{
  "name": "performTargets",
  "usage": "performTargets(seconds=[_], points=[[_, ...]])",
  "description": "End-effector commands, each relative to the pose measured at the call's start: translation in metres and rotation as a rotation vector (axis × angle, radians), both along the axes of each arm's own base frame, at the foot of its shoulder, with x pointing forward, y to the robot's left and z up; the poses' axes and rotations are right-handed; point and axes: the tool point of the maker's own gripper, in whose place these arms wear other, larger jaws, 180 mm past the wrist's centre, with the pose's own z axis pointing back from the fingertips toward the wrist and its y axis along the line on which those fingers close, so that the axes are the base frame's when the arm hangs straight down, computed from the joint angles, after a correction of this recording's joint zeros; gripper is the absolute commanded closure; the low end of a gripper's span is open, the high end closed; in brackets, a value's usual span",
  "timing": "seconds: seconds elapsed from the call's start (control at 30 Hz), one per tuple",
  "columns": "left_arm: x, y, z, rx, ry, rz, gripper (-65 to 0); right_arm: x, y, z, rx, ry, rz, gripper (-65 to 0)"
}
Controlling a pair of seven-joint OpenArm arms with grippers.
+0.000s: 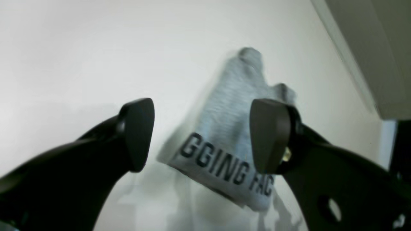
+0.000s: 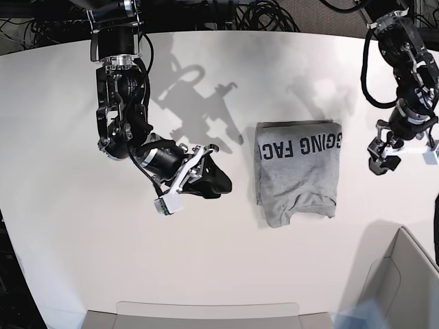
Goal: Fold the T-shirt properly
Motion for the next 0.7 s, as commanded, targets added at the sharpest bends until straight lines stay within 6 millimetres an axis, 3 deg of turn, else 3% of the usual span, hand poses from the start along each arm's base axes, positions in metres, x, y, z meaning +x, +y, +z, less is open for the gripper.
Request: performTargets(seconds=[0.0,0.07,0.33,0.47,0.53,0.67], points=[[0.003,-0.001,0.011,0.000,-0.027,-0.019,-46.9,0.007,0.002,0.022,0.037,-0.062,-0.003,-19.6],[0.004,-0.009,0.011,-0.034,-0.030,-0.046,-46.9,0.008,0.002,0.023,0.037,-0.065,-0.003,-19.7],[0.008,0.000,0.021,0.008,-0.033,-0.060,-46.9,0.013,0.005,0.032,0.044,-0.090,0.009,-19.7],[0.007,0.003,0.022,0.019,-0.030,-0.061,-45.5,0.019,0.013,0.041,0.265,0.005,0.043,-19.7],[0.004,0.002,0.019,0.015,-0.015,-0.065,-45.1,0.024,0.005,0.039,0.377,0.079,0.050,-19.7],[0.002,-0.001,0.016,0.006,0.000,-0.075,-45.1,0.029,-0.002,0.030,0.435,0.143,0.036,-19.7]])
